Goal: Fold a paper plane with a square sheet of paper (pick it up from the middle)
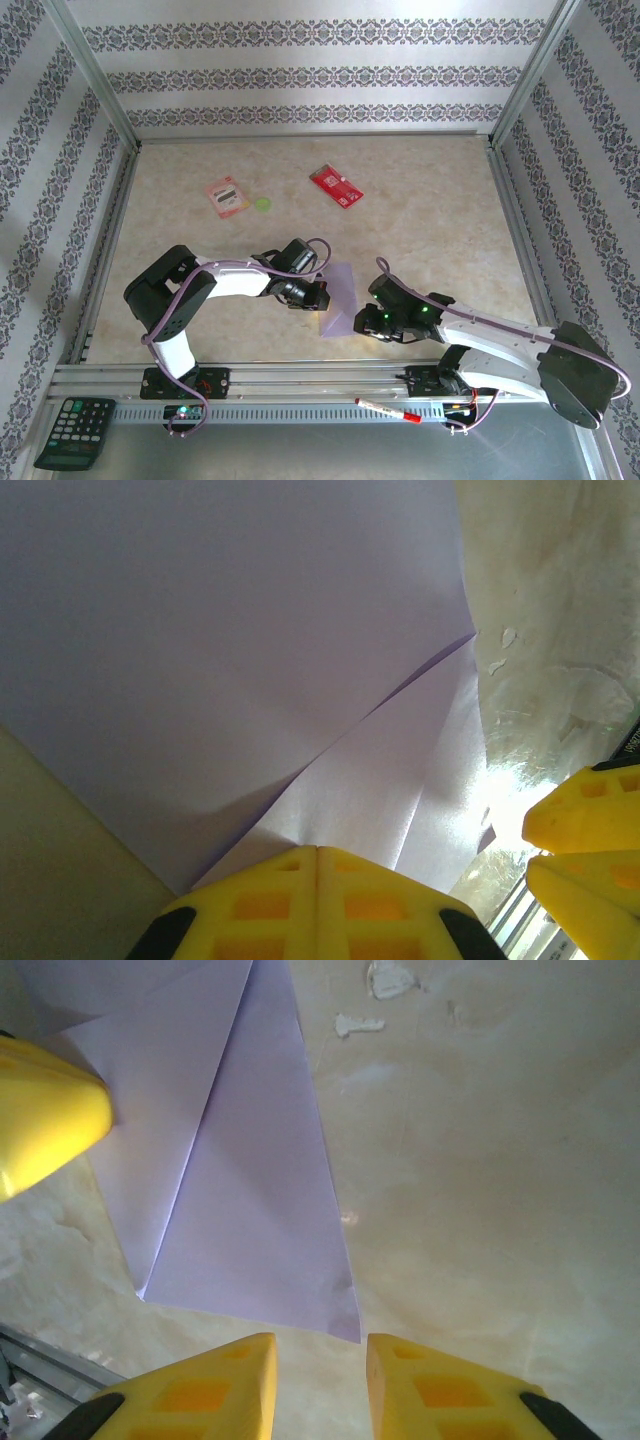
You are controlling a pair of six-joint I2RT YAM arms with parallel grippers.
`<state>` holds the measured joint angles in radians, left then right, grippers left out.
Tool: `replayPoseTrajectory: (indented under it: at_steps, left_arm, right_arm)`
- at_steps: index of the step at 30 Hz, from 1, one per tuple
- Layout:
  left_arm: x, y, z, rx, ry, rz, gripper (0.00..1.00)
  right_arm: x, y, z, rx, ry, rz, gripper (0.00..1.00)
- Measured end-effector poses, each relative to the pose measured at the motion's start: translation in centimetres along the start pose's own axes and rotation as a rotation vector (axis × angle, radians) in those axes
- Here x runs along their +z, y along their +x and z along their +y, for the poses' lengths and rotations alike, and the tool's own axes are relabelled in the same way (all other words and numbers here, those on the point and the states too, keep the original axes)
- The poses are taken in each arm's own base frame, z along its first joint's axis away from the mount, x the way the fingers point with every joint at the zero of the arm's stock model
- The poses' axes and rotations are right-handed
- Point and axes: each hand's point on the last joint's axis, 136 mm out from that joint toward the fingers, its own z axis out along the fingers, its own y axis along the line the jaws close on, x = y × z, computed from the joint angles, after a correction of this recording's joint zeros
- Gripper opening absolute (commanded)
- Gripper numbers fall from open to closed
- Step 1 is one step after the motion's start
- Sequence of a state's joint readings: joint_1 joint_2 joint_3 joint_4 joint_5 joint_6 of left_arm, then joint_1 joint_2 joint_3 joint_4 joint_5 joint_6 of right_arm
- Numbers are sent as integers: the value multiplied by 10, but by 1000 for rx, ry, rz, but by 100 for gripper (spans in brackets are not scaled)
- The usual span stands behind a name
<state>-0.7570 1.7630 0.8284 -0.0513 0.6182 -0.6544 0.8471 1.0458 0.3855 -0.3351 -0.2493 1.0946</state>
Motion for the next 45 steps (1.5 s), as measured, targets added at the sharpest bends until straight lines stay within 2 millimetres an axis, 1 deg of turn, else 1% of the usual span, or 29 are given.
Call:
replayPoseTrajectory:
  at_steps: [7, 15, 24, 34, 37, 45]
  left_arm:
    - [0, 0, 0, 3, 5, -2, 0]
    - [0, 0, 0, 3, 5, -1, 0]
    - [0, 0, 0, 3, 5, -1, 0]
    - [1, 1, 0, 3, 8, 0, 0]
    - [1, 1, 0, 5, 10, -1, 0]
    - [1, 1, 0, 6, 11, -3, 0]
  right_arm:
    - [4, -3, 4, 4, -16, -10, 28]
    - [11, -1, 0, 3, 4, 2, 28]
    - [14, -1, -2, 14, -5, -2, 27]
    - [14, -2, 0, 14, -35, -17, 27]
    - [13, -2, 0, 20, -41, -16, 25]
    - [13, -2, 0, 24, -50, -10, 22]
